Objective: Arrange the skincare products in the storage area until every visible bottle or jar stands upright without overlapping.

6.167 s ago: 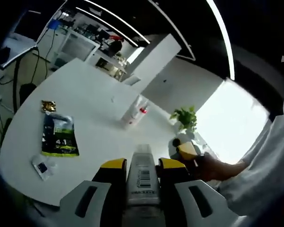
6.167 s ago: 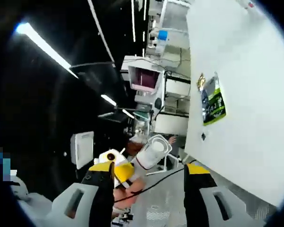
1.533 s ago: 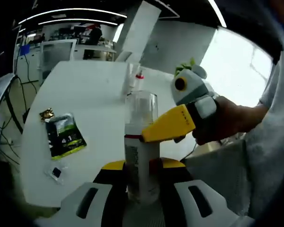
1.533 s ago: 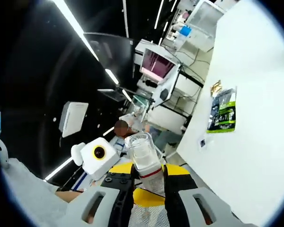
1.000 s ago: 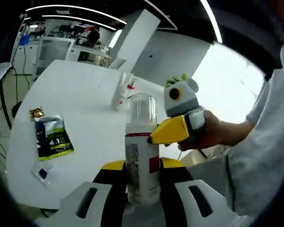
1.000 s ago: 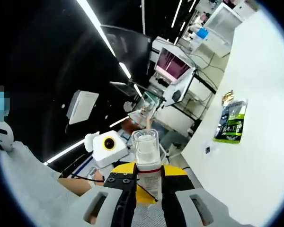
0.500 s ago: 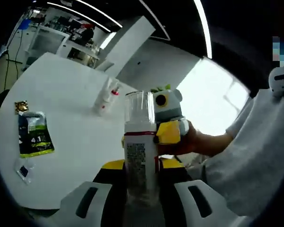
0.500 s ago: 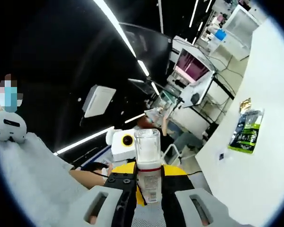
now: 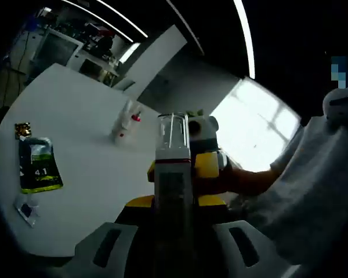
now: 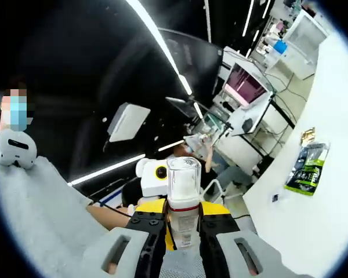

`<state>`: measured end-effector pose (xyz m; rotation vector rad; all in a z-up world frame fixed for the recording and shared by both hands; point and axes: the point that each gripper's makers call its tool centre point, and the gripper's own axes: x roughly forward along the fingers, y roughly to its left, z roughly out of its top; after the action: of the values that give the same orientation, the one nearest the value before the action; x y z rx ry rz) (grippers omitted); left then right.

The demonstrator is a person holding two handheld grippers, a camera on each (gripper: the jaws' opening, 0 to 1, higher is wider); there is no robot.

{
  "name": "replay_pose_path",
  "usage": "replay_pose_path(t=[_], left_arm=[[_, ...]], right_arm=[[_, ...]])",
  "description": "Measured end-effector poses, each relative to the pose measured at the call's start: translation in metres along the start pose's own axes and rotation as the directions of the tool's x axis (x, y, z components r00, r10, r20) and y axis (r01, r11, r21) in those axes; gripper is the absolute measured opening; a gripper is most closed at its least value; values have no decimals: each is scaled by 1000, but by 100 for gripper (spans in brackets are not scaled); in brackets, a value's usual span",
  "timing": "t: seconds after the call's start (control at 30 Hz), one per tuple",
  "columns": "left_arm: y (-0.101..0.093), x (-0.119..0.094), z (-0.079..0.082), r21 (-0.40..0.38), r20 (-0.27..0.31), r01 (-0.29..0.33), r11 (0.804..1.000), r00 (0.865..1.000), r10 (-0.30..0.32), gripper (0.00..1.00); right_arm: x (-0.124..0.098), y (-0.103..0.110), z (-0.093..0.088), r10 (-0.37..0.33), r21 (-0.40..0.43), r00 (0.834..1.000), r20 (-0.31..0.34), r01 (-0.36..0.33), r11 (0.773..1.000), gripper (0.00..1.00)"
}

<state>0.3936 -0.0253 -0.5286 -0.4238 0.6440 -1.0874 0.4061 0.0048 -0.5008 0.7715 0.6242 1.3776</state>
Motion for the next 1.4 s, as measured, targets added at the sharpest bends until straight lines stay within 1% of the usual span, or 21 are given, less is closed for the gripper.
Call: replay_pose_path(t=[0.07,0.2,0.23,0.27,0.43,0.47,0.5,0.57,0.63,0.67,0.73,0.77,0.8,0.83,0.87,0.97,1.07,1.2,1.23,1.3,1.4], left_arm=[[3,2,-3,22,-12,-34,999,999,34,21],[15,4,-9,98,-42,-119,988,992,123,21],[21,5,-12,126,-49,-153,980,986,161,21],[22,5,-13,131,-55,-160,978,984,168,21],[35,3,-21,232,-85,-247,941,958,273,21],[37,3,-22,269,-90,-261,927,952,294,21],[38,4,-24,273,-94,-268,924,948,303,21],[42,3,-26,327,-103,-288,900,936,338,20],[45,3,-31,358,-118,-300,884,925,361,20],[47,2,-32,394,-123,-307,866,916,381,20],[48,2,-37,427,-138,-311,849,906,401,20],[48,2,-37,436,-139,-311,845,904,404,20],[48,3,-38,450,-140,-307,838,903,406,21],[48,4,-39,458,-142,-308,834,900,411,21],[49,4,-38,478,-132,-310,822,900,416,21],[50,4,-39,480,-137,-307,822,899,416,21],[52,4,-39,510,-139,-303,805,895,425,21],[54,5,-41,508,-147,-304,806,891,429,21],[55,4,-42,510,-151,-305,805,889,433,21],[57,4,-44,512,-164,-304,803,883,439,21],[58,3,-46,520,-173,-302,799,879,445,21]], right_arm=[[2,-3,-1,-23,-4,1000,4,23,1000,16],[5,-13,-1,-86,82,995,41,83,993,18],[6,-16,-2,-105,104,993,46,100,990,19],[5,-22,-4,-132,136,990,42,125,983,18],[3,-38,-13,-209,193,977,33,199,961,17],[2,-40,-15,-219,198,975,31,209,958,17],[2,-42,-17,-229,210,973,28,218,953,17],[1,-46,-21,-245,234,969,24,232,944,16],[0,-49,-25,-256,265,967,15,243,933,16],[0,-50,-27,-259,274,966,13,246,930,15],[0,-51,-30,-265,274,964,2,254,928,15],[-1,-51,-31,-266,273,964,0,256,927,15],[-2,-50,-32,-267,245,964,-6,261,934,14],[-2,-50,-33,-267,242,964,-9,261,935,14],[-3,-49,-32,-267,230,964,-4,261,938,14],[-3,-48,-32,-273,191,962,-13,270,944,14],[-2,-48,-32,-281,162,960,-19,280,946,13],[-2,-49,-31,-297,89,954,-41,299,950,13],[-3,-50,-30,-310,46,949,-48,312,949,13],[-3,-50,-29,-325,-5,944,-62,325,946,13],[-3,-50,-29,-339,-55,938,-77,336,940,13]])
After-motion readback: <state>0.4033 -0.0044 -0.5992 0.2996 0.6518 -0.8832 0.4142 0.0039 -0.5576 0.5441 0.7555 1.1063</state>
